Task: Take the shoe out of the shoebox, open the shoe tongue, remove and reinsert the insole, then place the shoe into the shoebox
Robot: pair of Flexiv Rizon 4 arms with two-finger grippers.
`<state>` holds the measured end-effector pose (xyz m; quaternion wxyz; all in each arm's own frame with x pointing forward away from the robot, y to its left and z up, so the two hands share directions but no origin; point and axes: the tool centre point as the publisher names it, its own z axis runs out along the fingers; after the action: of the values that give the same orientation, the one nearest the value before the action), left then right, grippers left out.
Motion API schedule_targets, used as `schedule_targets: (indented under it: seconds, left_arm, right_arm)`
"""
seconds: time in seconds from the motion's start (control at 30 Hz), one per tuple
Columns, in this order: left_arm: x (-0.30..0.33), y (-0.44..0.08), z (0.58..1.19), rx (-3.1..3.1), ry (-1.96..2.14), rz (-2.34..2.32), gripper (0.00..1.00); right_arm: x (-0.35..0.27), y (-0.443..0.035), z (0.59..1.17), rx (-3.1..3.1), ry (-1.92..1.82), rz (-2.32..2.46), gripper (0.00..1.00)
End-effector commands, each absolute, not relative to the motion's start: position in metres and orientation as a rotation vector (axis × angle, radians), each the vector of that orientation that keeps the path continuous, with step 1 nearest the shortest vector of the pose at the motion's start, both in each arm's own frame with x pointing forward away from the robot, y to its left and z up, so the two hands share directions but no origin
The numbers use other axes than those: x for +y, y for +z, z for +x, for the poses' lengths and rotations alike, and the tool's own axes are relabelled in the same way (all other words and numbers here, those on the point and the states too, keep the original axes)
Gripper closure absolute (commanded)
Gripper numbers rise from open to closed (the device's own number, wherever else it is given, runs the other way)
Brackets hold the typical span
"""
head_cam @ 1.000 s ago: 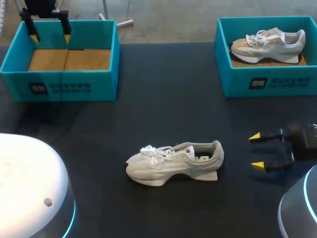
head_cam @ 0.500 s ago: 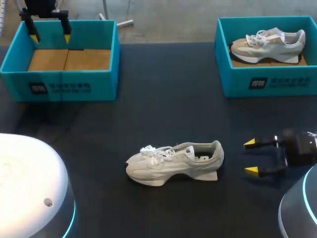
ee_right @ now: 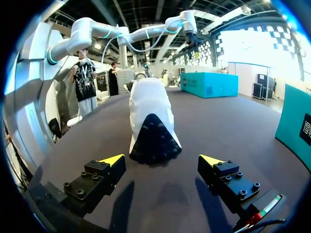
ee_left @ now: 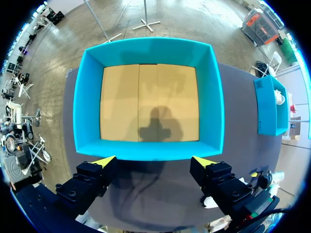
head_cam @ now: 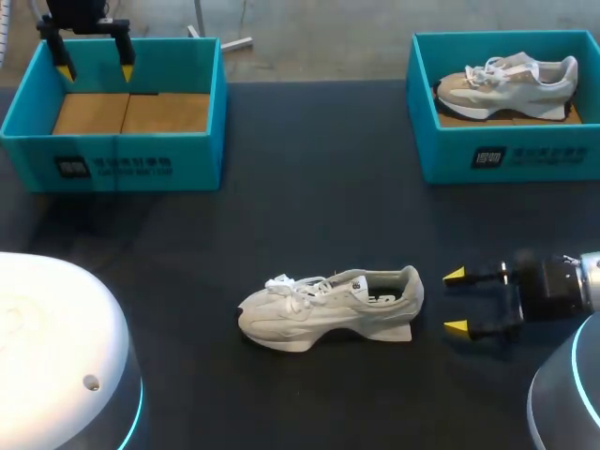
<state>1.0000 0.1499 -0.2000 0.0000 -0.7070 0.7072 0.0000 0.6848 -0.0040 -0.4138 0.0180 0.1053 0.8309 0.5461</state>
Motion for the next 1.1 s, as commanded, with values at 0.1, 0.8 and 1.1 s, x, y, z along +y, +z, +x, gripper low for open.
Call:
schedule_targets:
  seconds: [0.1,0.8,1.1]
  left_arm:
    - [0.15,-0.2,1.0,2.222,0.0,-2.221,0.0]
    - [0.15,-0.2,1.0,2.222,0.0,-2.221,0.0]
    - [0.15,-0.2,1.0,2.222,0.0,-2.221,0.0]
  right_arm:
    - [-0.004,-0.413,0.684,2.582,1.691,0.33,0.0]
    - [0.032,-0.426,0.695,2.563,1.794,0.263,0.0]
    - [0.044,-0.428,0.693,2.576,1.828,0.265,0.0]
